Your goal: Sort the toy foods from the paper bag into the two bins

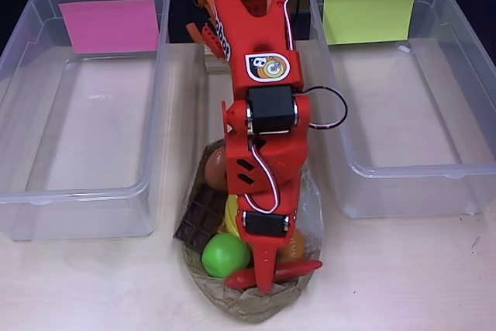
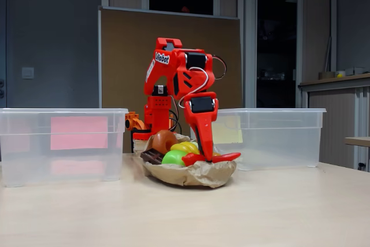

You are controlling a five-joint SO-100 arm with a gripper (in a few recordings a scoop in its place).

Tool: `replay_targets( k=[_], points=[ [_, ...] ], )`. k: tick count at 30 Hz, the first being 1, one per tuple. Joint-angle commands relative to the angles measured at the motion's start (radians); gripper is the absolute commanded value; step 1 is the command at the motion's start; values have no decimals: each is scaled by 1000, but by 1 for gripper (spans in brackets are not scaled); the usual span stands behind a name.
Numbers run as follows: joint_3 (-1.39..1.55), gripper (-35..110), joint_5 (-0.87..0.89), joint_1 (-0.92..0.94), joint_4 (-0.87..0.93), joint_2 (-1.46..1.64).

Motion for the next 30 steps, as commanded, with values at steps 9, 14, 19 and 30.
replay_targets(
  k=[9, 14, 19, 30],
  points=[
    [-100, 5, -21, -12, 48, -28],
    [-100, 0, 6, -3, 63, -12],
    [-138, 0, 32, 6, 120, 8],
    [-554, 0, 28, 5, 459, -14]
  ],
)
